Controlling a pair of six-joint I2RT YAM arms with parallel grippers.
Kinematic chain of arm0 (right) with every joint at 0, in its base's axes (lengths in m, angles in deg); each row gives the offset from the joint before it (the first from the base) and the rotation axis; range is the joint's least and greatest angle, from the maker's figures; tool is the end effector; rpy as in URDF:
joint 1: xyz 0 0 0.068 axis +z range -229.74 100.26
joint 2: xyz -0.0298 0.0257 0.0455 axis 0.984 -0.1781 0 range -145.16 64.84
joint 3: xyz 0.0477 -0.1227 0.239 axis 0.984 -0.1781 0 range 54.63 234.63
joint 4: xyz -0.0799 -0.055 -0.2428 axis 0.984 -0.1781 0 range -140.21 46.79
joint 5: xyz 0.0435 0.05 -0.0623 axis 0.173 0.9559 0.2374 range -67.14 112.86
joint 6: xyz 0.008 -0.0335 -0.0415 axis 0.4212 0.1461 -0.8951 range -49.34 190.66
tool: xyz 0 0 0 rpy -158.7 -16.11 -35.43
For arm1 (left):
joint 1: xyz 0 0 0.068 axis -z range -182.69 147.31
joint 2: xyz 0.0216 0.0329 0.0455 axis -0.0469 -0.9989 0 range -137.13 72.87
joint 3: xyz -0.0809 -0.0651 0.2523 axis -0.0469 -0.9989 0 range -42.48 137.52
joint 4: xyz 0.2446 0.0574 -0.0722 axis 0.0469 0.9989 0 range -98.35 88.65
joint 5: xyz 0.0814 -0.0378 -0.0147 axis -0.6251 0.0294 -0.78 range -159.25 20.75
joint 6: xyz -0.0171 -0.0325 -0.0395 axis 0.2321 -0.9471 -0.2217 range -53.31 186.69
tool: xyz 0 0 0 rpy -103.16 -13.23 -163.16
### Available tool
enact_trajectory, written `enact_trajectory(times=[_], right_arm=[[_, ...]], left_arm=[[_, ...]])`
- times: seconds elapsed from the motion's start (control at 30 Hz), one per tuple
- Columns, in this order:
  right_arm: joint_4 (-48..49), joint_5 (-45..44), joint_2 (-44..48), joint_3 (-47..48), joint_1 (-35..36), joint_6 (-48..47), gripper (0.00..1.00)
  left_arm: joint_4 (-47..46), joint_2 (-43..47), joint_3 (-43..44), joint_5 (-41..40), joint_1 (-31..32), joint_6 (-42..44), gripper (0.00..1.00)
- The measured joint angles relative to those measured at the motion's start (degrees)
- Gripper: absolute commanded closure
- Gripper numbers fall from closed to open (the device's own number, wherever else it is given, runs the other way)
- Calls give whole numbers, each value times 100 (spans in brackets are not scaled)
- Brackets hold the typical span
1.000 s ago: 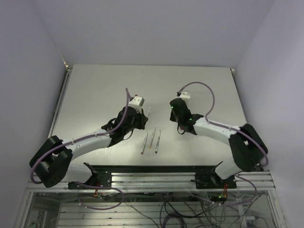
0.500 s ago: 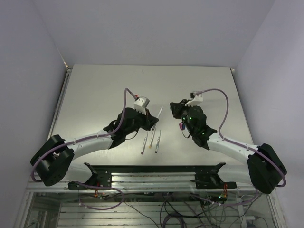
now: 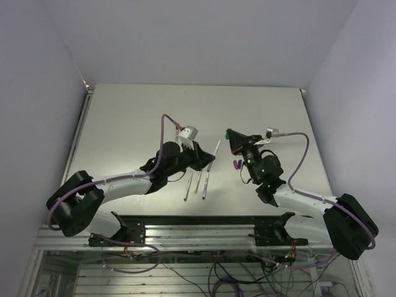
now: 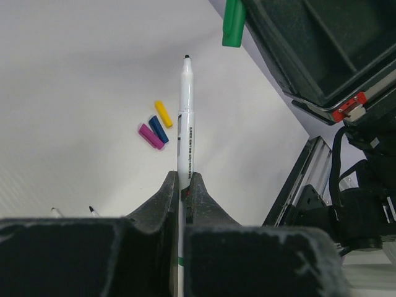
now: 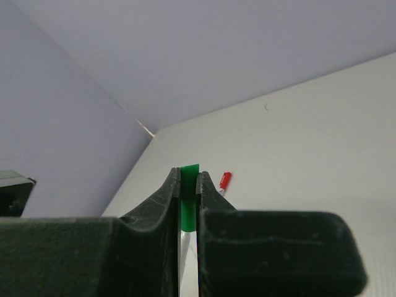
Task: Insert the pens into the pen caps
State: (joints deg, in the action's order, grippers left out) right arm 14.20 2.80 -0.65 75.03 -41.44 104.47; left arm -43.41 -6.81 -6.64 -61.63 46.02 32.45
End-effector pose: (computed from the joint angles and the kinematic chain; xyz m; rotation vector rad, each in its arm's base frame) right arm 0.1888 0.1336 0.2455 0.2495 1.3950 0.8137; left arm 0.1936 -0.2278 0.2301 0.3414 1.8418 -1.1555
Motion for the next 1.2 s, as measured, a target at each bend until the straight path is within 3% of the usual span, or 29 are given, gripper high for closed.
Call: enact_trajectory(times=[0.37, 1.2], right_arm=[[619, 17, -81, -92, 0, 111, 100], [828, 232, -280, -133, 0, 278, 100]], left_arm=[[-190, -37, 66, 229, 39, -125, 93], [-247, -37, 111, 317, 66, -118, 93]])
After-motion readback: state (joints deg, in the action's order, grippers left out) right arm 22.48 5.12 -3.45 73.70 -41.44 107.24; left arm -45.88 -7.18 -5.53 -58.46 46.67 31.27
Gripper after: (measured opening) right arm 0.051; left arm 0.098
